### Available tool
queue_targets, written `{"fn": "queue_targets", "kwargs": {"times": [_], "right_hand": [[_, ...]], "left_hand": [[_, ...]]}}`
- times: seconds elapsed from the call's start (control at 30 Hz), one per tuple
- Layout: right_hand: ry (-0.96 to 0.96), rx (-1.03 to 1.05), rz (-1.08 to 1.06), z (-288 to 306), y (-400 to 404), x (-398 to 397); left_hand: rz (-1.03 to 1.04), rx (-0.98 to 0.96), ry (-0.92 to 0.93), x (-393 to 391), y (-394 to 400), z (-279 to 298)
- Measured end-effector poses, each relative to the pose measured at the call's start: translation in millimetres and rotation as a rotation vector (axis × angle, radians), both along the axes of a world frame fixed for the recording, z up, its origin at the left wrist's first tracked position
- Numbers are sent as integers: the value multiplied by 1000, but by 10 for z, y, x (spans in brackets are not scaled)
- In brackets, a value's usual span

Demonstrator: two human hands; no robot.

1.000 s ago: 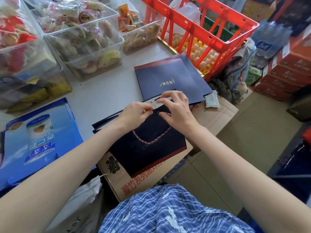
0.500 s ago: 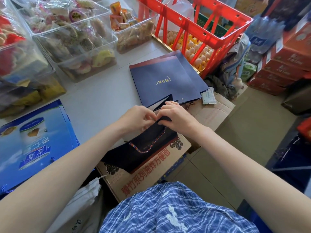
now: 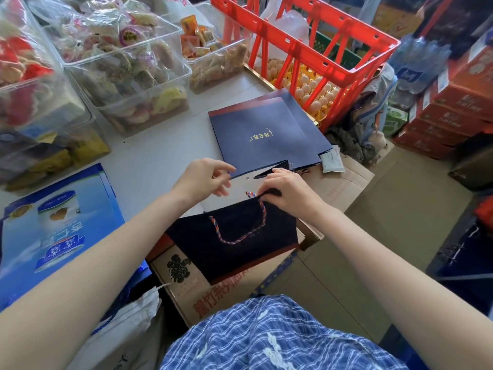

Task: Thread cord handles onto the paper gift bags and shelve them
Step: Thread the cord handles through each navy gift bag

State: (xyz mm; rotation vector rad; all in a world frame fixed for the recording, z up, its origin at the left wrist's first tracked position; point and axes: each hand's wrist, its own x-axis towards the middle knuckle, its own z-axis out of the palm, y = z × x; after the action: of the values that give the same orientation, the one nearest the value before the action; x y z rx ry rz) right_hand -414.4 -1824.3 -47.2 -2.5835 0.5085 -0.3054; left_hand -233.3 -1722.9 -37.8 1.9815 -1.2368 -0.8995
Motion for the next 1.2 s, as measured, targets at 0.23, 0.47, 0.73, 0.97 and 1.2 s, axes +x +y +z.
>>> {"fn": "queue_targets", "kwargs": {"times": [0.23,0.47,0.73,0.97,1.2], "right_hand": [[4,-22,29,28,33,-23],[-9,-60,13,36,-34,-124],[19,-83,-37,109,-159,-201],[-6,-207,-339,173,-177,-39],[405,712,-244,260,258,-110]], "left_hand": [[-93,109,-360,57,29,2],[-141,147,-124,-75,-4,-9],[-288,305,-119,15,20,-2],[-202,361,-222,-148,71,-32],[-20,332,19,-388,-62,-52]]}}
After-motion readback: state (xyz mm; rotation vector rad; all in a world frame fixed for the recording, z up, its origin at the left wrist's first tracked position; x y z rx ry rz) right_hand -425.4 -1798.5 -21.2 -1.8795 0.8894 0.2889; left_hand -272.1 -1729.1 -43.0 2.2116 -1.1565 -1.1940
